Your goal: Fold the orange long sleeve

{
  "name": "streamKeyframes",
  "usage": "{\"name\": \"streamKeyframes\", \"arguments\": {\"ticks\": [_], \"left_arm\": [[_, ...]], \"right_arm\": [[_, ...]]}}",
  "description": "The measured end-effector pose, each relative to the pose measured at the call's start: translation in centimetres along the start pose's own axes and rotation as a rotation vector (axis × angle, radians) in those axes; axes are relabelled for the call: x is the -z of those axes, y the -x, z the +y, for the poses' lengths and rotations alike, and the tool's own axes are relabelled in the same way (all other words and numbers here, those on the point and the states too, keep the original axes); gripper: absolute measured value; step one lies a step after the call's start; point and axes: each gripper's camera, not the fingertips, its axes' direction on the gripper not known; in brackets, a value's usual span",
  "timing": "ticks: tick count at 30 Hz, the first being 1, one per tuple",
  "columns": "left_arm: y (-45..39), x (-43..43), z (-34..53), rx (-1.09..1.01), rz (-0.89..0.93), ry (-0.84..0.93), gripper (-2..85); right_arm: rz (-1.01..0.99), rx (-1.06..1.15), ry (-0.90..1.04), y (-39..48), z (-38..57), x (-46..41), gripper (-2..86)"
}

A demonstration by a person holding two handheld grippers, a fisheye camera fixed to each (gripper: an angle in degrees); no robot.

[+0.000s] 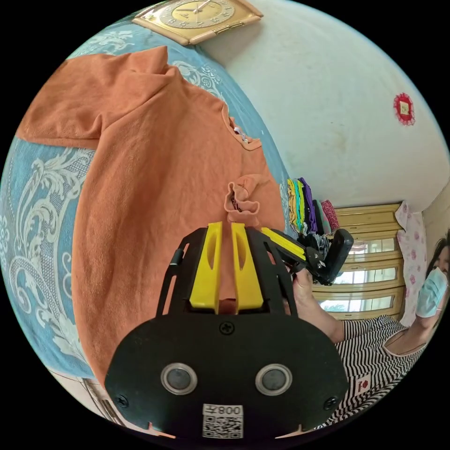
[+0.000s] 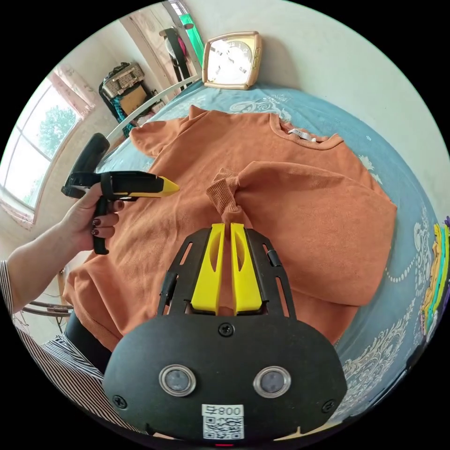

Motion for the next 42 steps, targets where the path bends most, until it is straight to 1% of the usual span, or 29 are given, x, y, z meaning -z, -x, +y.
{"name": "streamKeyframes", "arguments": {"ticks": [2,5,10,12,14,16,17,19,20,24,27,28,29,31,34,37,39,42], "left_arm": [[-0.3,-0.9,-1.6,-0.038,0.067,0.007,7.2],[-0.9,-2.6,-4.0,-0.068,0.114,0.033,8.7],[-2.3,-2.1,-6.0,-0.137,0.130,-0.015,8.0],[-2.7,-1.3,-6.1,-0.177,0.101,-0.033,7.9],[-2.0,-0.9,-6.1,-0.185,0.005,-0.028,7.8],[-0.5,-1.2,-6.1,-0.133,-0.094,0.002,7.5],[0.3,-0.9,-5.8,-0.095,-0.107,-0.016,7.0],[0.1,-0.1,-5.3,-0.108,-0.087,-0.075,6.4],[-0.8,0.6,-5.0,-0.147,-0.097,-0.129,6.0],[-3.6,0.4,-5.2,-0.269,-0.129,-0.191,4.9],[-4.3,-3.4,-6.9,-0.315,-0.260,-0.048,3.0],[-4.0,-5.2,-7.4,-0.297,-0.376,0.012,2.2],[-3.5,-6.6,-7.6,-0.306,-0.425,0.065,1.6],[-3.0,-6.9,-7.7,-0.283,-0.385,0.046,1.2],[-3.3,-6.7,-7.9,-0.261,-0.402,0.024,1.1],[-5.9,-6.7,-8.0,-0.334,-0.396,-0.013,1.8],[-8.2,-7.4,-8.7,-0.404,-0.351,-0.027,2.9],[-11.8,-11.1,-11.1,-0.511,-0.281,0.015,5.5]], "right_arm": [[-0.010,-0.002,-0.015,0.0,-0.8,0.3,2.3],[-0.020,-0.012,-0.051,0.1,-1.8,1.1,2.3],[-0.019,-0.034,-0.111,0.7,-2.8,2.2,2.3],[-0.038,-0.041,-0.167,1.0,-3.3,3.1,2.3],[-0.052,-0.037,-0.183,1.3,-3.9,2.9,2.3],[-0.059,-0.025,-0.133,1.5,-4.7,1.2,2.4],[-0.069,-0.032,-0.081,1.5,-5.3,-0.5,2.5],[-0.091,-0.042,-0.023,1.4,-5.9,-2.5,2.6],[-0.095,-0.047,-0.026,1.5,-6.1,-2.8,2.7],[-0.099,-0.039,-0.063,2.1,-7.3,-2.5,2.8],[-0.124,-0.028,-0.030,2.0,-7.7,-3.6,2.9],[-0.134,-0.032,-0.030,1.8,-7.7,-3.7,2.8],[-0.154,-0.045,-0.034,1.5,-7.3,-3.4,2.8],[-0.186,-0.074,-0.037,0.7,-6.6,-2.6,2.6],[-0.218,-0.134,-0.103,-1.6,-3.6,0.2,1.7],[-0.132,-0.250,-0.174,-5.0,0.3,3.4,1.3],[0.023,-0.342,-0.192,-8.2,3.0,5.2,1.9],[0.124,-0.381,-0.162,-11.3,4.4,5.7,3.7]]}}
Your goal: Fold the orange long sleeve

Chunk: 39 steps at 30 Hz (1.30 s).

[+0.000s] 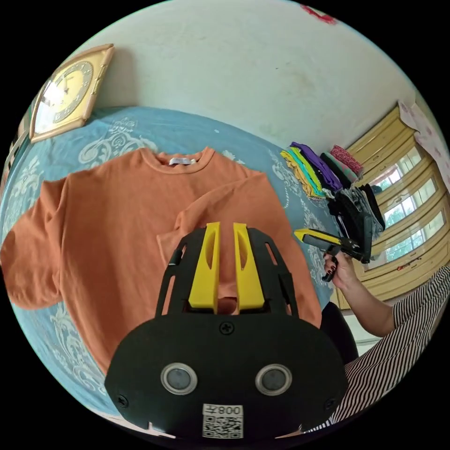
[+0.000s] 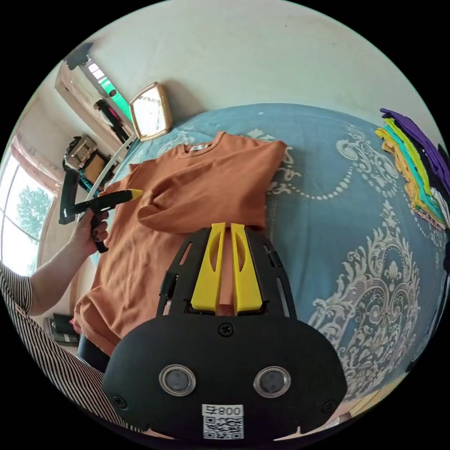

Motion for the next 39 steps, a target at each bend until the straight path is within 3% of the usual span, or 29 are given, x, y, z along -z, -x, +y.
{"name": "streamKeyframes", "arguments": {"ticks": [8,15,18,26,32,39], "left_arm": [[-5.3,-11.6,-12.4,-0.156,0.069,0.177,8.3],[-8.4,-17.8,-17.3,-0.221,0.034,0.275,7.4],[-9.3,-19.8,-18.2,-0.238,-0.009,0.340,3.1],[-11.8,-15.2,-19.8,-0.230,-0.032,0.067,1.0],[-12.7,-21.6,-19.9,-0.277,0.038,0.305,5.7],[-14.2,-23.3,-19.6,-0.342,0.037,0.358,3.1]], "right_arm": [[0.160,0.317,0.055,2.2,0.6,-1.5,6.0],[0.230,0.462,0.015,4.2,1.4,-2.3,4.7],[0.262,0.473,0.005,4.6,1.9,-2.1,2.4],[0.250,0.369,-0.111,4.4,3.4,3.7,0.5],[0.339,0.399,-0.026,4.8,4.2,1.1,0.4],[0.280,0.373,0.011,3.0,4.2,0.5,0.5]]}}
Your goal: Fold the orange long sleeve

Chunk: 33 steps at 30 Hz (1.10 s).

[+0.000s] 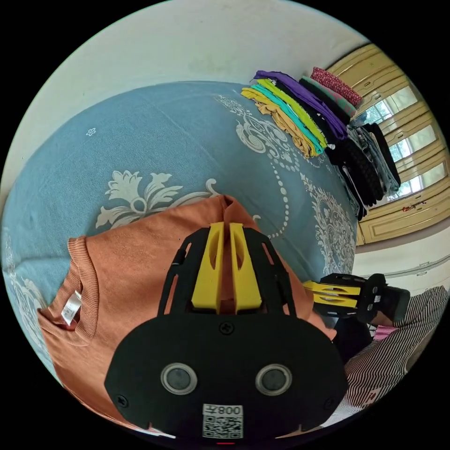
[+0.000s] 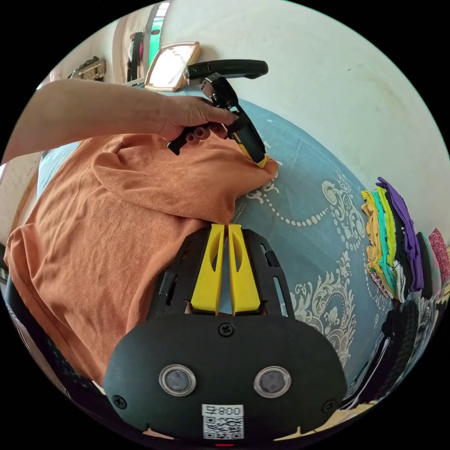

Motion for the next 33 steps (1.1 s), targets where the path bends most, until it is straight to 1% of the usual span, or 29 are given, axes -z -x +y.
{"name": "streamKeyframes", "arguments": {"ticks": [2,3,5,7,9,10,12,13,14,17,21,24,25,27,29,30,31,33], "left_arm": [[-1.0,1.3,0.3,-0.011,-0.045,-0.052,2.2],[-1.2,1.8,0.4,-0.010,-0.049,-0.073,2.1],[-1.5,4.3,0.9,0.005,-0.033,-0.174,1.6],[-1.6,5.4,1.2,0.012,-0.043,-0.218,1.5],[-1.6,5.0,1.4,0.013,-0.075,-0.209,1.4],[-1.3,3.8,1.5,0.038,-0.076,-0.168,1.4],[-0.9,1.8,1.8,0.067,-0.104,-0.115,1.5],[-0.7,1.0,2.1,0.091,-0.087,-0.101,1.7],[-0.6,0.8,2.3,0.102,-0.074,-0.106,1.9],[-1.1,2.2,3.4,0.095,-0.084,-0.149,2.8],[-2.1,5.4,6.5,0.092,-0.138,-0.219,3.4],[-3.4,8.2,10.6,0.060,-0.166,-0.263,3.1],[-3.9,9.0,12.5,0.055,-0.163,-0.261,2.9],[-4.6,9.7,15.5,0.069,-0.171,-0.249,2.5],[-5.2,9.6,19.6,0.133,-0.205,-0.190,1.9],[-5.2,9.5,20.6,0.152,-0.222,-0.172,1.8],[-5.2,9.2,22.5,0.202,-0.271,-0.136,1.4],[-4.6,8.3,24.9,0.251,-0.342,-0.064,0.9]], "right_arm": [[-0.005,-0.007,-0.001,-0.4,0.1,0.0,0.5],[-0.011,-0.017,-0.007,-0.7,0.1,0.2,0.5],[-0.010,-0.019,-0.033,-1.3,0.1,0.9,0.4],[0.009,-0.011,-0.061,-1.7,0.0,1.7,0.4],[0.029,0.009,-0.065,-2.2,-0.2,1.8,0.4],[0.030,0.012,-0.056,-2.3,-0.3,1.6,0.5],[0.054,0.046,0.025,-2.0,-0.3,-0.8,0.6],[0.059,0.056,0.037,-1.9,-0.2,-1.4,0.6],[0.071,0.061,-0.001,-1.9,0.1,-1.2,0.7],[0.054,0.048,0.022,-3.0,-0.3,-0.9,0.9],[-0.070,-0.036,0.029,-6.1,0.2,0.2,0.8],[-0.107,-0.113,0.010,-8.3,1.2,1.4,0.5],[-0.119,-0.130,0.001,-8.7,1.3,1.7,0.5],[-0.233,-0.177,-0.059,-10.4,0.9,2.6,0.3],[-0.317,-0.161,-0.094,-10.7,-0.6,2.6,0.2],[-0.320,-0.144,-0.089,-10.5,-1.9,2.0,0.2],[-0.308,-0.131,-0.075,-10.3,-2.5,1.5,0.2],[-0.274,-0.088,0.066,-9.2,-4.8,-1.9,0.2]]}}
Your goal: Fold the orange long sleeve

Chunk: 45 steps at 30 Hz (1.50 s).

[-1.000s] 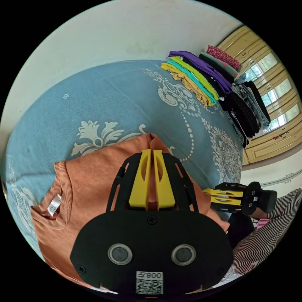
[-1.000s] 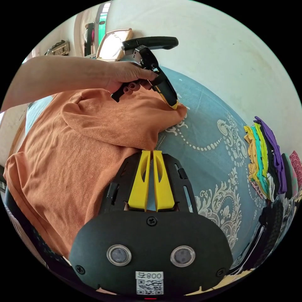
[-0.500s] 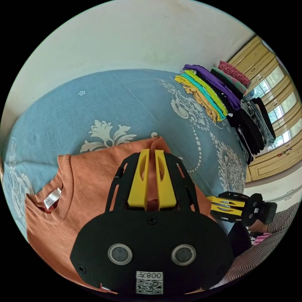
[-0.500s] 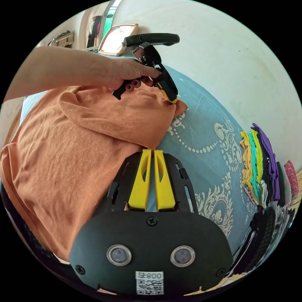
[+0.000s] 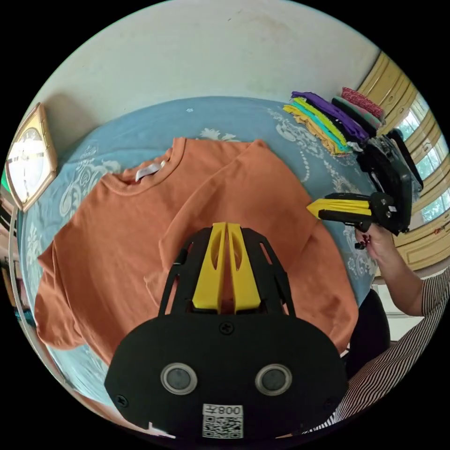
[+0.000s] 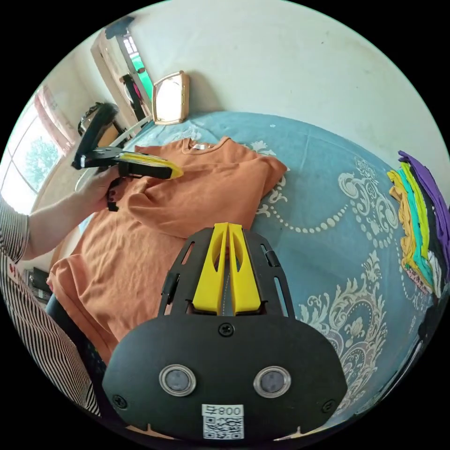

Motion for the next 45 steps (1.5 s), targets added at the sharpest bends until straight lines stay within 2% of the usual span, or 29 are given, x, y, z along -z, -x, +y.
{"name": "streamKeyframes", "arguments": {"ticks": [1,8,10,11,16,19,20,22,24,28,32,34,36,38,41,45], "left_arm": [[0.7,-0.7,1.3,0.024,-0.062,0.044,0.7],[2.9,3.7,5.8,0.050,0.009,-0.108,0.3],[3.4,2.7,6.9,0.037,-0.042,-0.027,0.3],[4.1,1.6,7.7,0.038,-0.059,0.042,0.3],[6.9,5.6,11.7,0.087,0.025,-0.120,0.2],[7.8,5.7,14.2,0.060,0.002,-0.087,0.2],[8.1,5.0,14.9,0.043,-0.025,-0.040,0.2],[8.6,4.9,16.2,0.021,-0.031,-0.074,0.3],[9.4,4.9,16.9,0.020,-0.038,-0.072,0.3],[11.5,5.7,18.2,0.011,-0.051,-0.040,0.4],[14.3,8.4,21.6,0.036,0.032,-0.151,0.3],[15.6,8.0,22.8,0.043,0.026,-0.117,0.3],[17.0,6.9,23.7,0.038,0.048,-0.058,0.4],[19.4,8.7,25.3,0.067,0.098,-0.107,0.6],[22.4,11.7,28.3,0.104,0.130,-0.206,1.0],[27.3,13.6,33.0,0.228,0.186,-0.242,2.4]], "right_arm": [[0.005,0.006,0.040,0.1,-0.4,-0.8,0.2],[0.034,0.009,0.021,0.6,-2.1,0.2,0.2],[0.023,0.019,0.030,0.8,-2.6,-0.3,0.2],[0.022,0.021,0.098,0.8,-3.1,-1.8,0.2],[-0.019,0.010,-0.014,0.8,-5.8,1.0,0.2],[0.044,-0.012,-0.064,-0.2,-9.4,1.3,0.2],[0.064,-0.023,-0.052,-0.9,-11.2,0.5,0.2],[0.105,-0.043,-0.007,-1.9,-13.8,-1.5,0.2],[0.133,-0.064,0.146,-2.9,-16.1,-5.7,0.2],[0.121,-0.060,0.121,-2.4,-17.3,-5.7,0.2],[0.130,-0.045,0.036,-0.6,-17.9,-3.8,0.2],[0.141,-0.058,0.053,-0.5,-18.6,-4.6,0.2],[0.121,-0.072,0.119,-0.9,-19.4,-7.0,0.2],[0.107,-0.084,0.151,-0.9,-20.3,-6.9,0.2],[0.107,-0.042,0.096,1.3,-20.8,-5.1,0.2],[-0.083,0.100,0.009,9.0,-20.5,-3.6,0.2]]}}
